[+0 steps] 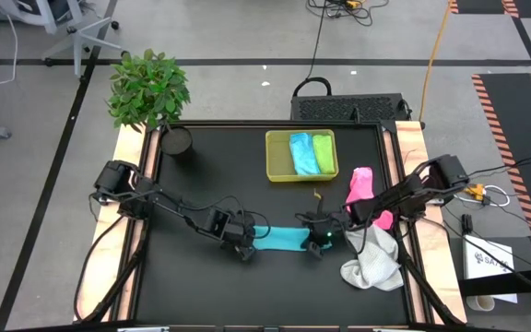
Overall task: Fold microfiber towels
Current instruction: Fold the blue microfiber cloth
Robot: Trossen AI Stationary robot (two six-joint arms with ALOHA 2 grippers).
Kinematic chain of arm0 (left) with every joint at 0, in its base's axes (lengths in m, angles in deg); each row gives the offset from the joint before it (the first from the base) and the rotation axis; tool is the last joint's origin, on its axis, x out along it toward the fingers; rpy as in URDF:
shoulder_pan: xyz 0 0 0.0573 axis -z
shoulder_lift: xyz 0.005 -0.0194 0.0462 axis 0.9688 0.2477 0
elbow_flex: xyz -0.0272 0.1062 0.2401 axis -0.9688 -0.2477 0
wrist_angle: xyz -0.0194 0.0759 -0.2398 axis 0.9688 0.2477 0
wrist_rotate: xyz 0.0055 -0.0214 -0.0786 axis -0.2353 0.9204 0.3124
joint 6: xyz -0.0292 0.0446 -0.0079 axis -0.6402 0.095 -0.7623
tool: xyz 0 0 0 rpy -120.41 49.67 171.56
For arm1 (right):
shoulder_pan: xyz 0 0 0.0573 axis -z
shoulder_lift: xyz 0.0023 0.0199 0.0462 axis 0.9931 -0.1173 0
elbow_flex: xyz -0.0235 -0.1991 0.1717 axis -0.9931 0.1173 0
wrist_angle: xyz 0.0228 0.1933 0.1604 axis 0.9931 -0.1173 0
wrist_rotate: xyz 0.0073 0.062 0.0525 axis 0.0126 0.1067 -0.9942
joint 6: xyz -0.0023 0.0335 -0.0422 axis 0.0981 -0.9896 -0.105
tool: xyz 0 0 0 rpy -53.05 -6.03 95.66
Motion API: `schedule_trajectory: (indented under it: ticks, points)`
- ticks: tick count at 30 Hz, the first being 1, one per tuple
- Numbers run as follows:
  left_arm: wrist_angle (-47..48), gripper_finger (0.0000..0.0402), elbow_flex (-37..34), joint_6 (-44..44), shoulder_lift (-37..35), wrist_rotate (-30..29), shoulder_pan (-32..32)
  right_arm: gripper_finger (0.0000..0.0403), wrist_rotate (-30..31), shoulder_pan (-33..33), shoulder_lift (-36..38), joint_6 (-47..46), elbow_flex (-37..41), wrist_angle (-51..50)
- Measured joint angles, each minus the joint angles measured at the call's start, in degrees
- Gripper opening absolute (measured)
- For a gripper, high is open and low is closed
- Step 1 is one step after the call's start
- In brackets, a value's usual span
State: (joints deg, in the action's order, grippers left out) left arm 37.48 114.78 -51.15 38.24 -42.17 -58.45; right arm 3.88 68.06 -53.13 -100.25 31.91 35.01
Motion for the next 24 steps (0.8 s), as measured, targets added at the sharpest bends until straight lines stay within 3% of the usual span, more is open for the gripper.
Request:
schedule_trajectory:
  ticks: [7, 13, 24]
  points:
    - [-0.3, 0.0177, 0.0, 0.0, 0.0, 1.1, 0.0, 0.0000, -3.5, -0.2, 2.2, 3.8, 0.0, -4.6]
    - [-0.1, 0.0177, 0.0, 0.0, 0.0, 1.0, 0.0, 0.0000, -1.2, 0.6, 6.9, 6.0, 0.3, -10.5]
    - [0.1, 0.0177, 0.0, 0.1, 0.0, 1.0, 0.0, 0.0000, -0.3, 0.1, 15.6, 5.9, 0.3, -32.1]
